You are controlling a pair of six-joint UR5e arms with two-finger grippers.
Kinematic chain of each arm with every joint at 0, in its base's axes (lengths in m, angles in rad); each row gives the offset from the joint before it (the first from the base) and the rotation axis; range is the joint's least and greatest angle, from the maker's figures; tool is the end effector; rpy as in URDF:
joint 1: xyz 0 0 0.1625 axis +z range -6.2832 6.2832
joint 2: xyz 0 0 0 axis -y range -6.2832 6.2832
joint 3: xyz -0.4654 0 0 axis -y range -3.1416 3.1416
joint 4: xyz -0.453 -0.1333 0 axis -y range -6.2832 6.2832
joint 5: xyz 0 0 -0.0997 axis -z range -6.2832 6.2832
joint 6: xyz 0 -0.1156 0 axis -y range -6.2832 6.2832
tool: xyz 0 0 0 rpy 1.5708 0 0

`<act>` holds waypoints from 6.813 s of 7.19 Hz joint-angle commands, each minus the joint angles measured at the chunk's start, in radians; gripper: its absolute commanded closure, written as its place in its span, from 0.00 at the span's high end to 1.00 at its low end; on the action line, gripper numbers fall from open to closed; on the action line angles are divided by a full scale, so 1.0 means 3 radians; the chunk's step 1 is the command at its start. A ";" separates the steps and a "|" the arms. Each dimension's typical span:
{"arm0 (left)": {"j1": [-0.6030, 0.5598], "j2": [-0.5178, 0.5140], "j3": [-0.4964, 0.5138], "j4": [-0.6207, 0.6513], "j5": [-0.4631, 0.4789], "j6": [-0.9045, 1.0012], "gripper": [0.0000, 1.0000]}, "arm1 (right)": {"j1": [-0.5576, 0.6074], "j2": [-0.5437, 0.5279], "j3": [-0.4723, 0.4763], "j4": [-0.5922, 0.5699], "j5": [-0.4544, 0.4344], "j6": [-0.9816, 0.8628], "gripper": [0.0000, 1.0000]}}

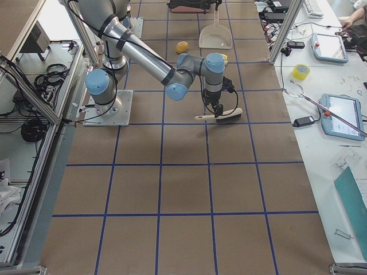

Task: Sweep and dump trash into bin
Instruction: 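Grasp the grey dustpan handle with the left gripper while the right grasps the brush, then lift the white brush with the right gripper, holding the dustpan with the left, then sweep the sponge and ring piece toward the dustpan with the right gripper's brush, then drag the dustpan toward the bin with the left gripper while the right brush follows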

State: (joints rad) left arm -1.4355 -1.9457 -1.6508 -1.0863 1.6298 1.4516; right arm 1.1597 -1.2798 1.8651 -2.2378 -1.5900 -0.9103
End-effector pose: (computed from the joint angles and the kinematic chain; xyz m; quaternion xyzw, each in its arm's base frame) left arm -0.0335 -0.6913 0.2841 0.6110 0.7910 0.0106 0.0312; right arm -0.1276 -0.6207 0.2510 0.2464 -0.9683 0.0264 0.0326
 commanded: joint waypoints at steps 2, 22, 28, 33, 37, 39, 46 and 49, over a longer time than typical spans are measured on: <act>0.0014 -0.0304 0.0123 0.0240 0.0013 0.1158 0.96 | -0.0026 0.0099 0.0041 0.0009 -0.0013 -0.0151 0.90; 0.0014 -0.0453 0.0006 0.0839 0.0166 0.1072 0.00 | 0.0892 -0.0602 0.0128 0.0806 -0.0059 0.2435 0.00; 0.0009 -0.0448 0.0011 0.0839 0.0309 0.0965 0.00 | 0.2115 -0.0055 0.0088 0.0042 0.0248 0.4490 0.00; -0.0037 -0.0458 0.0021 0.0809 0.0320 0.0827 0.00 | 0.2454 0.0139 0.0001 -0.0149 0.0452 0.4931 0.00; -0.0047 -0.0463 0.0026 0.0814 0.0320 0.0832 0.00 | 0.2572 0.0497 -0.0173 -0.0368 0.0447 0.4936 0.00; -0.0047 -0.0463 0.0026 0.0814 0.0320 0.0832 0.00 | 0.2724 0.0650 -0.0442 -0.0364 0.0483 0.5145 0.00; -0.0047 -0.0468 0.0031 0.0819 0.0320 0.0832 0.00 | 0.3200 0.1065 -0.1088 -0.0349 0.0800 0.5722 0.00; -0.0047 -0.0463 0.0031 0.0819 0.0320 0.0837 0.00 | 0.3329 0.1045 -0.1160 -0.0303 0.0795 0.5954 0.00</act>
State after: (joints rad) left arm -1.4496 -2.0849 -1.6414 -0.8406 1.7257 1.7016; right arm 2.1505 -0.9636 1.5215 -2.3363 -1.3505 0.8614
